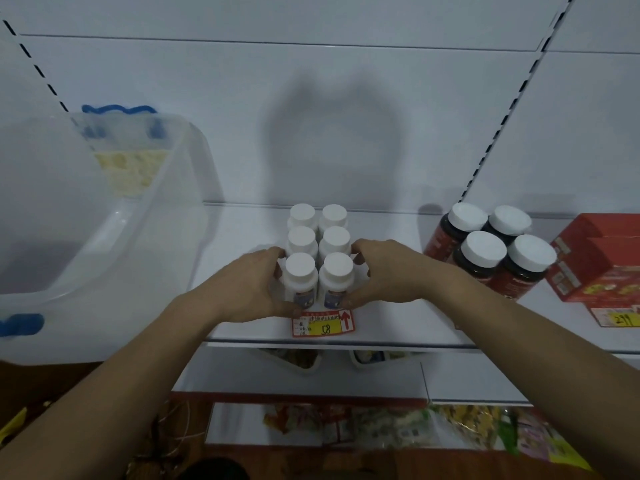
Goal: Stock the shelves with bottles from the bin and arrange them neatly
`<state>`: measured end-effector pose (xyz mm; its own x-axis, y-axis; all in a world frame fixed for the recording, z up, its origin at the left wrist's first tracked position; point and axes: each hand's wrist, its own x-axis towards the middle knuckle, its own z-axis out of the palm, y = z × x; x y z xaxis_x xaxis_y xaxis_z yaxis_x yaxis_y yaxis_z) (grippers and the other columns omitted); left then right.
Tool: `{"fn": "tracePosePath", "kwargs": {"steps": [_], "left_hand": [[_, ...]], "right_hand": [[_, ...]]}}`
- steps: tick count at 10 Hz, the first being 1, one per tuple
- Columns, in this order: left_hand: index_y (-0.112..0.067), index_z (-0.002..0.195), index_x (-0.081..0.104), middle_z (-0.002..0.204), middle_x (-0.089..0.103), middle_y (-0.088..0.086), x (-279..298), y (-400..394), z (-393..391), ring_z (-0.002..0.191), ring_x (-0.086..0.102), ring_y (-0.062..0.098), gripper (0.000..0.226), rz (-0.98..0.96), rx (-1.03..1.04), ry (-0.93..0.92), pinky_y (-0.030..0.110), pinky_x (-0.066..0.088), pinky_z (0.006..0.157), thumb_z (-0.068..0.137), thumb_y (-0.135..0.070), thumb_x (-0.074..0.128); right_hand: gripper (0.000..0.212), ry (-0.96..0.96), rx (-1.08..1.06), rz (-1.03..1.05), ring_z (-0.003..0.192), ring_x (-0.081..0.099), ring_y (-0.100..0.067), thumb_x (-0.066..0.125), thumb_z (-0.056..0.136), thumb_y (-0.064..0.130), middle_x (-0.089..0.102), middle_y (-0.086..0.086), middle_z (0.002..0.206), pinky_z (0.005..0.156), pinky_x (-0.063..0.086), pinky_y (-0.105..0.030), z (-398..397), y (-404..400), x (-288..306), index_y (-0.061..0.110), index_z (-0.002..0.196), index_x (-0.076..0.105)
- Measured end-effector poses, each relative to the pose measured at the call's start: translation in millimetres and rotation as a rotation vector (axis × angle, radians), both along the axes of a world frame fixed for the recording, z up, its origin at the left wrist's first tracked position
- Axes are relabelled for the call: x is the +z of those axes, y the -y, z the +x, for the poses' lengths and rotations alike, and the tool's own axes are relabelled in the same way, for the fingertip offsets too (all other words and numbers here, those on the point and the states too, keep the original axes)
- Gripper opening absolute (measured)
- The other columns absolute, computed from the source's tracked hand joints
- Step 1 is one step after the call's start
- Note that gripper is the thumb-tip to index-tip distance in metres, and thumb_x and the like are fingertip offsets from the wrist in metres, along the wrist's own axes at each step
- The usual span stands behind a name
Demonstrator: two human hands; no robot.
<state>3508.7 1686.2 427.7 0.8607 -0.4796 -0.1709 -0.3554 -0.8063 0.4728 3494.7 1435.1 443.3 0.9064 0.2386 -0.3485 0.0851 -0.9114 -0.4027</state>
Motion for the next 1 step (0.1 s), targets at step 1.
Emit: {"fn": "tracePosePath", "kwargs": {"steps": [1], "left_hand": [[-0.028,0.137,0.042,0.128,0.054,-0.009,0.7,-1.8,-3.1,0.104,0.054,0.010,0.093,0.042,0.024,0.014,0.031,0.048,0.093,0.062,-0.062,0.085]], "right_hand": [[0.104,0.011,-0.012,-0.059,0.123,0.054,-0.023,0.085,0.069,0.058,0.051,-0.002,0.145,0.101,0.049,-0.039,-1.9,2.5,1.0,0.017,0.150,0.034]]}}
